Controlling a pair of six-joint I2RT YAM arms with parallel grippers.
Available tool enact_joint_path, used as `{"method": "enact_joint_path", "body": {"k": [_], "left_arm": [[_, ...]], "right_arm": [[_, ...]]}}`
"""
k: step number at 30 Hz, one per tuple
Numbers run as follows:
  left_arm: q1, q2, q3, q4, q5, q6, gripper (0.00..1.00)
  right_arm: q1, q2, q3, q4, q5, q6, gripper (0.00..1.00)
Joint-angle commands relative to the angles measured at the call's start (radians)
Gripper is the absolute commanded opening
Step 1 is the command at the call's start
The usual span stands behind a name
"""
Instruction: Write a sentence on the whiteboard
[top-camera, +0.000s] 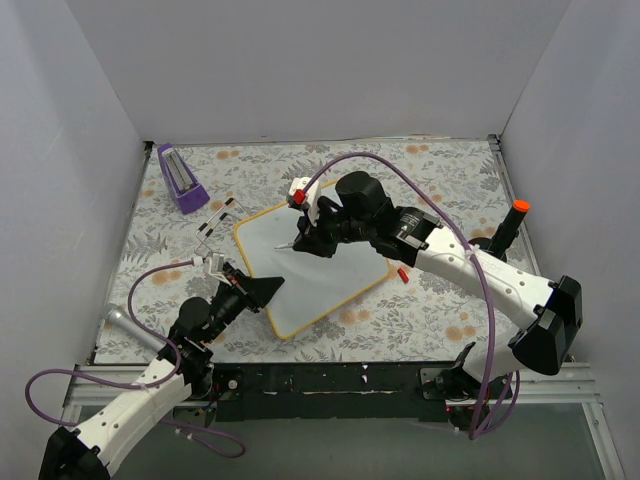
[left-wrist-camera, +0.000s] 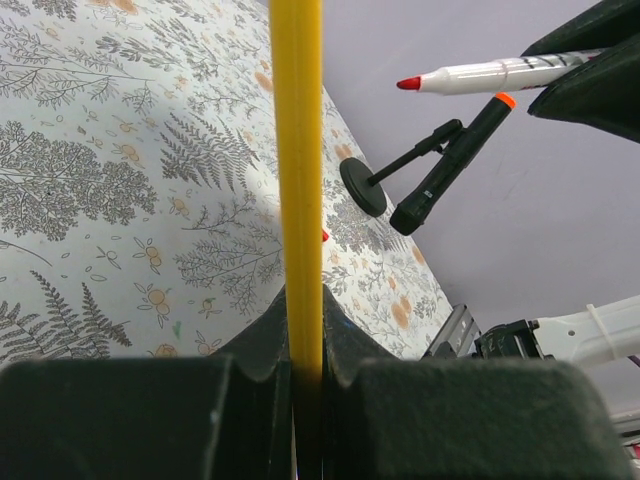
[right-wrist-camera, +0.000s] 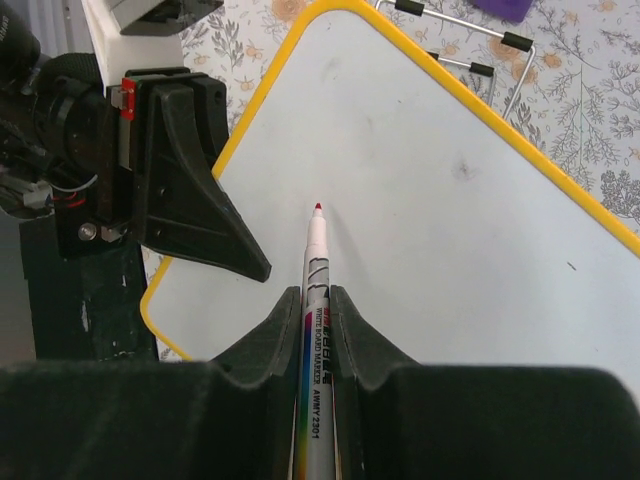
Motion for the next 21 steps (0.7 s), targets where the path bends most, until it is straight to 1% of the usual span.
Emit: {"method": "enact_joint_path", "body": {"k": [1,10,11,17,21], "left_arm": [[0.0,0.005,0.02,0.23,-0.008,-0.016,0.0],[0.002,0.02,0.02,0.233,0.001,-0.018,0.0],[0.002,0.023,0.021,0.229,0.001,-0.018,0.0],[0.002,0.026,0.035,0.174,-0.005,0.004,0.0],[0.002,0.025,0.029,0.164,-0.008,0.005,0.0]], "right_arm": [[0.003,-0.026,0.024,0.073,-0.016,0.076,0.01],[0.009,0.028,0.063,0.103,0.043,0.136,0.01],[0.011,0.039,0.064,0.113,0.078,0.151,0.01],[0.014,0.056,0.077,0.118,0.085,0.163,0.01],[0.016,0.059,0.074,0.119,0.088,0.165,0.01]]}}
